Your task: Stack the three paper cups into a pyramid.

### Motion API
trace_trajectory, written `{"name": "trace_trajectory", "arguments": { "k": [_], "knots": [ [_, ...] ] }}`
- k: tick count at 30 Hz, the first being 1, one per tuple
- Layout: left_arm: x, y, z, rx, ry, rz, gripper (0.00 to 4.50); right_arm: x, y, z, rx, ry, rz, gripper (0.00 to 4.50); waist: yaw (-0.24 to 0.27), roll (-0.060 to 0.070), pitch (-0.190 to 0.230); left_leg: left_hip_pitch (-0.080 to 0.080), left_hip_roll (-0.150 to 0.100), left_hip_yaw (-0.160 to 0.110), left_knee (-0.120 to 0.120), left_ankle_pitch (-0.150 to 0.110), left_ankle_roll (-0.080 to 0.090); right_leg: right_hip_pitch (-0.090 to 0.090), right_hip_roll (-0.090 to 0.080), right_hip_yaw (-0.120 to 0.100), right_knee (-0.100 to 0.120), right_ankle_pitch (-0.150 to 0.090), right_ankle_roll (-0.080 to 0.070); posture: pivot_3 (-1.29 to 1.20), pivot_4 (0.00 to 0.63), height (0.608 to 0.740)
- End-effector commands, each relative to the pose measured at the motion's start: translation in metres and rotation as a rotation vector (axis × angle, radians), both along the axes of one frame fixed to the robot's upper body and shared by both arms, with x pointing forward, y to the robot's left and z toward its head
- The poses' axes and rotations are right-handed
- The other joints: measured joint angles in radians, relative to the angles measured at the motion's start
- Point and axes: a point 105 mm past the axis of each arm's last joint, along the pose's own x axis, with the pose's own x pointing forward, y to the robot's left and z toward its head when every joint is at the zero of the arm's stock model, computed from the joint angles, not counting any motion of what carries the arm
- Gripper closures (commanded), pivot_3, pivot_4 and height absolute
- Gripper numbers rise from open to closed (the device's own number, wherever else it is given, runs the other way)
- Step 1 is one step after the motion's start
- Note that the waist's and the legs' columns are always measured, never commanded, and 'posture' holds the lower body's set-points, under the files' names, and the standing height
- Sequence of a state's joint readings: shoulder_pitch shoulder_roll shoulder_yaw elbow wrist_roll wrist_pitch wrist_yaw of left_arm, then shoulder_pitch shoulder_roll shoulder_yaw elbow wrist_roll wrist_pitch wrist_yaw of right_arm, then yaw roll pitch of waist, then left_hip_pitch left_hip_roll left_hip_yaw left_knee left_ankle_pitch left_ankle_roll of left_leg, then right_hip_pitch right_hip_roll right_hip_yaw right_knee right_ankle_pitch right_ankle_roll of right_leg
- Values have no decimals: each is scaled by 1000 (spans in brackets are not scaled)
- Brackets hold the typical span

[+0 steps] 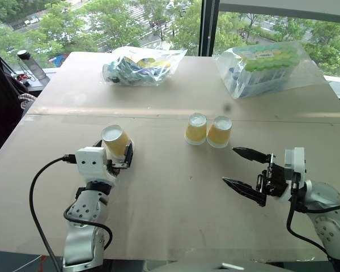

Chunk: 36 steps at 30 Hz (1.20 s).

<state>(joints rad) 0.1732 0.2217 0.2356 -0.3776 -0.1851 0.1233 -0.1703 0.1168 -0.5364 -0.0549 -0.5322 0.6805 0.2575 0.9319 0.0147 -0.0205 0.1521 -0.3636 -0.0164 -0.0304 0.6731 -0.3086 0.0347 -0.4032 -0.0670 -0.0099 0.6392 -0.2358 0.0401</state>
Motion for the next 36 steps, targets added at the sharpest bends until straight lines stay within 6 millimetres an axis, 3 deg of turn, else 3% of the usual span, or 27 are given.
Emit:
{"name": "trace_trajectory", "arguments": {
  "k": [1,16,19,21,23,29,31,34,36],
  "knots": [
    [3,7,9,27,-49,35,0,-2,4,15,25,-66,2,30,0,0,0,0,0,0,0,0,0,0,0,0,0,0,0,0,150,740],
    [27,8,14,58,-91,1,0,-1,5,15,37,-89,-26,30,0,0,0,0,-2,-2,0,0,0,0,-2,-1,1,0,0,0,150,740],
    [30,8,16,55,-103,0,771,-1,5,15,38,-93,-31,0,0,0,0,0,-2,-2,0,0,0,0,-2,-1,1,0,0,0,150,740],
    [30,7,16,59,-106,-5,1691,-1,5,14,37,-93,-35,0,0,0,0,0,-2,-2,0,0,0,0,-2,-1,2,0,0,0,150,740],
    [31,6,17,68,-108,-16,2234,-1,5,13,36,-93,-38,0,0,0,0,0,-2,-2,0,0,0,0,-2,-1,2,0,0,0,150,740],
    [38,3,22,98,-118,-58,2234,1,2,14,42,-115,-65,0,0,0,0,0,-2,-2,0,0,0,0,-2,-1,2,0,0,0,150,740],
    [46,-2,35,93,-146,-112,2234,1,-1,16,43,-129,-85,0,0,0,0,0,-2,-2,0,0,0,0,-2,-2,2,0,0,0,150,740],
    [63,-23,64,68,-197,-291,2234,1,-6,18,52,-150,-117,0,7,-1,1,-1,-3,-5,1,1,-2,0,2,-4,2,0,0,0,150,740],
    [72,-51,86,21,-203,-499,2234,0,-12,17,52,-154,-145,0,7,-1,1,-1,-4,-5,1,3,-4,0,2,-4,3,0,0,0,150,740]
  ]
}}
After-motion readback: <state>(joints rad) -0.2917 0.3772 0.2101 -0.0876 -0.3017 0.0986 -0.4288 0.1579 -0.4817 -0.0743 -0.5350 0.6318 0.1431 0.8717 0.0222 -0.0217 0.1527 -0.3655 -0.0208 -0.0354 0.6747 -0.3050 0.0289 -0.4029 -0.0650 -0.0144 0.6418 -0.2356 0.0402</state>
